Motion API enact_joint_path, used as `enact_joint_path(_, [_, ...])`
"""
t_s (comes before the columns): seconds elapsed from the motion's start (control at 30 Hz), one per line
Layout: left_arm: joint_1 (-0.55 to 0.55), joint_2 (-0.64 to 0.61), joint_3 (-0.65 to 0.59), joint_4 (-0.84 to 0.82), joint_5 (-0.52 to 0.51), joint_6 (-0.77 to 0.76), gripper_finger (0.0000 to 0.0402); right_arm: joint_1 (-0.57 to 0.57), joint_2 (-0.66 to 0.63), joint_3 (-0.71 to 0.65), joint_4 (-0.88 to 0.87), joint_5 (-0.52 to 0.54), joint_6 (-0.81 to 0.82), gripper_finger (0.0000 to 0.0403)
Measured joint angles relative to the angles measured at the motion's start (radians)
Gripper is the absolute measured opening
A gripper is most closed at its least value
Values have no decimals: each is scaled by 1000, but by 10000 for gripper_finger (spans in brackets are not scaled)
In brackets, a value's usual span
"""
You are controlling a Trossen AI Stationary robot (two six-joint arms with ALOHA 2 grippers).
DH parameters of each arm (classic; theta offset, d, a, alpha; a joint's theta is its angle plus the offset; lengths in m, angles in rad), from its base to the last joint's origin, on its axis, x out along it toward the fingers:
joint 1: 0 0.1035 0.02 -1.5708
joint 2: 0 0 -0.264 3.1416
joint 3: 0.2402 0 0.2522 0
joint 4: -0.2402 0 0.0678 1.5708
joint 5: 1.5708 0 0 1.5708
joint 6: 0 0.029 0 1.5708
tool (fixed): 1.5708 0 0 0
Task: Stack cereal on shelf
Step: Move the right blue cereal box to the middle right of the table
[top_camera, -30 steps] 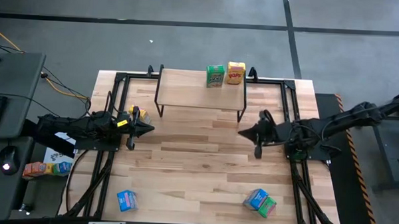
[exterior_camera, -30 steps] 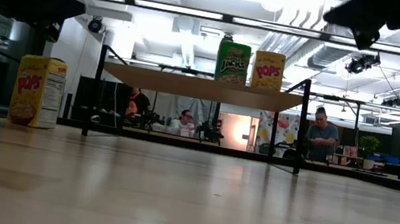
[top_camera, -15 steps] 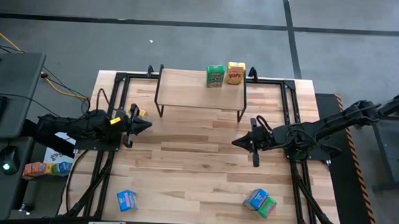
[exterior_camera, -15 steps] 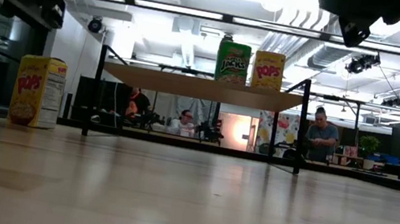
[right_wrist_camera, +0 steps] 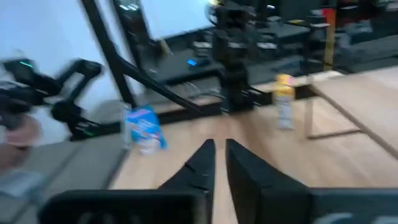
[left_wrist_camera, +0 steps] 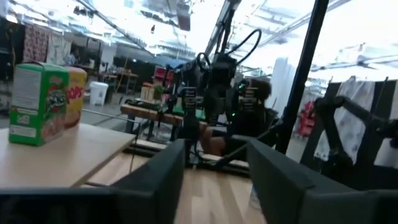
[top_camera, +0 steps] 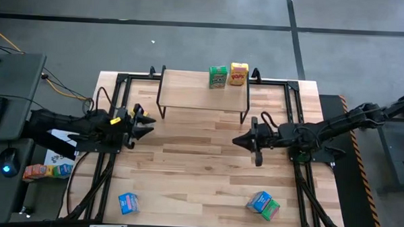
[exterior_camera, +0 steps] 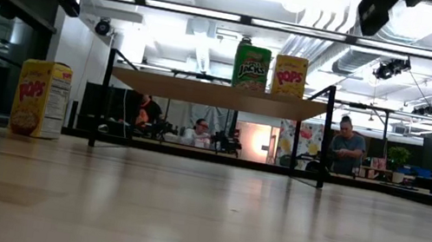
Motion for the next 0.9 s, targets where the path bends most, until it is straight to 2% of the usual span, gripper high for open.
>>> enact_joint_path(0.1, [-3,46,3,60,1,-8,204,8,6,1,15,-10,15,94])
enact_joint_path(0.23, [-3,89,3,134,7,-7,220,47,47,22,4,-1,47,179])
enact_joint_path(0.3, [-3,101,3,146,7,-8,222,78,82,78,-77,-8,69,215])
enact_joint_path(0.37, [-3,109,3,149,7,-8,222,116,123,173,-238,-21,74,242])
enact_joint_path(0.5, [-3,117,3,150,7,-8,222,187,228,408,-706,7,136,258])
enact_joint_path(0.6, [-3,117,3,149,9,-7,222,225,315,560,-982,5,238,259])
enact_joint_path(0.9, [-3,117,3,135,59,-1,222,329,531,898,-1488,-142,641,259])
